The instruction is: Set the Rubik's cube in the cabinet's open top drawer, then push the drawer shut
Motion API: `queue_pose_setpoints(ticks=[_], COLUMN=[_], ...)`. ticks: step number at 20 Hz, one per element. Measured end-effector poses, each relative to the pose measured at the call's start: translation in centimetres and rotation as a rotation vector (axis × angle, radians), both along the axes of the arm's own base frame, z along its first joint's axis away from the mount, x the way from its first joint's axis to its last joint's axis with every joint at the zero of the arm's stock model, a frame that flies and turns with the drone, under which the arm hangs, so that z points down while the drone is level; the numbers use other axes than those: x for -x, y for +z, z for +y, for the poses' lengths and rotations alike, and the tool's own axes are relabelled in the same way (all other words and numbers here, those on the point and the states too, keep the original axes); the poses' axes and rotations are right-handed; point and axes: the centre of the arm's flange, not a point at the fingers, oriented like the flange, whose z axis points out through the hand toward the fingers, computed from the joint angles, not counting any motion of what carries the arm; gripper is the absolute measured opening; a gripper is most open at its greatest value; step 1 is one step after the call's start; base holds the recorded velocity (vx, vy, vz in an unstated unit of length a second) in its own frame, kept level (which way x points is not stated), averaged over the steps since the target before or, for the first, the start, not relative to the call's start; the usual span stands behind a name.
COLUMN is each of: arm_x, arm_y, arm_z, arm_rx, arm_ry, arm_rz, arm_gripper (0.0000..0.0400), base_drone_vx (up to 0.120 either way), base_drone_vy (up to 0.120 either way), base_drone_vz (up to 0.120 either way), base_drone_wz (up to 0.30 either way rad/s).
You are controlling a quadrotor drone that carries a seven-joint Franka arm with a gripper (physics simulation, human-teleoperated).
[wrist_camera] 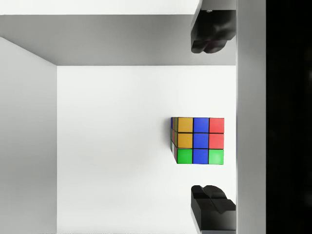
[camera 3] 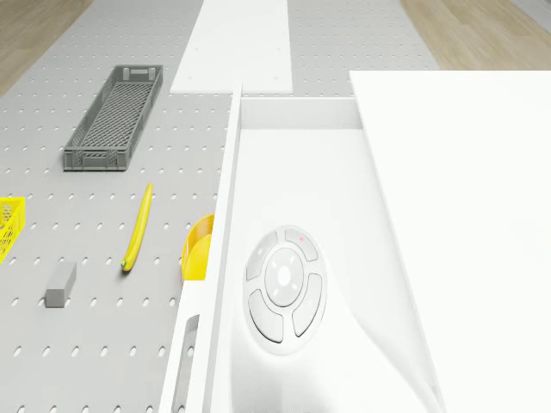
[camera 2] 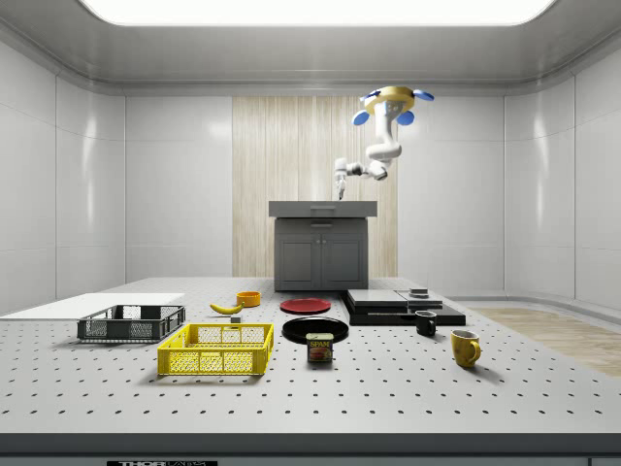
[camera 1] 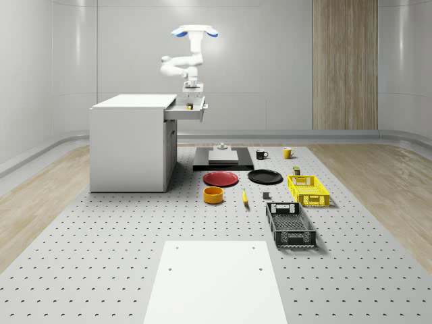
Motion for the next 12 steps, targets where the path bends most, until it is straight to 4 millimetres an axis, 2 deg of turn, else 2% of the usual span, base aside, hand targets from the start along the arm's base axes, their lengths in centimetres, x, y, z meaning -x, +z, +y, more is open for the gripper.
queue_pose_setpoints(ticks=[2,3,12], arm_x=[0.00,0.00,0.00], arm_y=[-0.13,-0.18,-0.34], arm_z=[0.00,0.00,0.00], arm_rx=[0.000,0.000,0.000], arm_ry=[0.000,0.000,0.000], arm_rz=[0.000,0.000,0.000], arm_gripper=[0.0400,0.0400,0.0400], base_drone_vx=[-0.120,0.000,0.000], base_drone_vy=[0.120,0.120,0.120], base_drone_vz=[0.120,0.080,0.000], base_drone_wz=[0.000,0.000,0.000])
